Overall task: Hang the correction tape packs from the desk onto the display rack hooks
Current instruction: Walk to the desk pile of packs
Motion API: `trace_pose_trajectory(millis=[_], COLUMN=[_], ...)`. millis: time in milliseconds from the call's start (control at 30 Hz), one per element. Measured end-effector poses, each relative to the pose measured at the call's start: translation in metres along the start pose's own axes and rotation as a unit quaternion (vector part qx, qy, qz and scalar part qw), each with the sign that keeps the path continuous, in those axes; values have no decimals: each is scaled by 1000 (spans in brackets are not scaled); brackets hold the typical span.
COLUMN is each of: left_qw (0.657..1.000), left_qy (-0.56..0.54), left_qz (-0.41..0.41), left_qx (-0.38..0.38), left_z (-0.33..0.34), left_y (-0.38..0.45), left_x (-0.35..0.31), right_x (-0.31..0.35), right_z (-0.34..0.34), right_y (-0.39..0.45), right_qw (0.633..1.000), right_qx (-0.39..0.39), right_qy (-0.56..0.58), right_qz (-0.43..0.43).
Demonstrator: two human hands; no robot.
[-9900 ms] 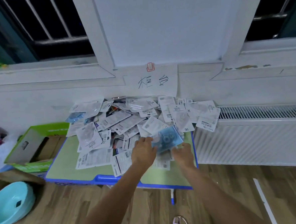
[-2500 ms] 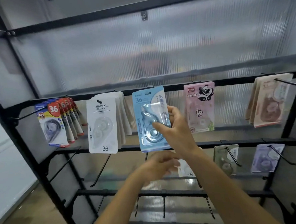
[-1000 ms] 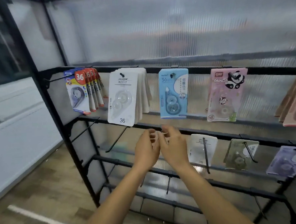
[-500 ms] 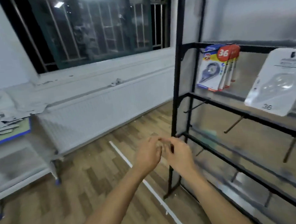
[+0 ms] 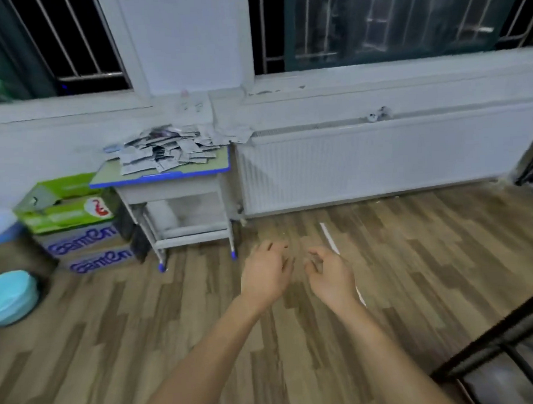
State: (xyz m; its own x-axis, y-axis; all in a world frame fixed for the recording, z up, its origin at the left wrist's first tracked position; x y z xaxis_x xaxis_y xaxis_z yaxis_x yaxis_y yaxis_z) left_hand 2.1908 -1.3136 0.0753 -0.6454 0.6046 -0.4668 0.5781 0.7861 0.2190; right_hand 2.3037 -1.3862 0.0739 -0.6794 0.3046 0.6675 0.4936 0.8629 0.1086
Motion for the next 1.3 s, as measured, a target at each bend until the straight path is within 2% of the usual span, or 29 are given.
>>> trace_pose_trajectory(millis=[133,267,467,767,1067,1300], left_qw=[998,995,983,963,964,963], left_qy=[0,33,10,2,23,41], left_qz=[-66,-97,-170,-250,-264,-262], left_qx=[-15,-11,-63,-97,-21,36], left_z=[-11,-19,-51,-80,-100,-85], left_y=[31,88,180,278,405,491], left_x=[61,117,185,309,448,524], right_x=[29,50,97,161,223,224], right_z=[52,99,151,244,335,392], right_y=[56,132,248,377,513,608], right_qw=[999,996,990,981,978,977], right_qx=[39,70,116,172,191,213], right_qy=[16,42,59,34,20,7], right_qz=[-9,-20,-56,-86,-81,-4])
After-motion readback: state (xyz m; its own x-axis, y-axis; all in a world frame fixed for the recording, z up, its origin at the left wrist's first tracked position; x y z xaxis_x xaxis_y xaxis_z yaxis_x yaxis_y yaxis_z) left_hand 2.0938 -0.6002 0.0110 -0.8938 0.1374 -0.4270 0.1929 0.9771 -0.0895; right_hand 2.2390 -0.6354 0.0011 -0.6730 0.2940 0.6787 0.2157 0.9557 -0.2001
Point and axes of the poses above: each hand's wrist, its own y-axis towards the middle knuckle, its own z-axis out of the palm, x = y × z, the point moved 4 cm from there along y, towards the middle knuckle, and after that the axes turned 7 degrees about -y, right-handed, at the moved point
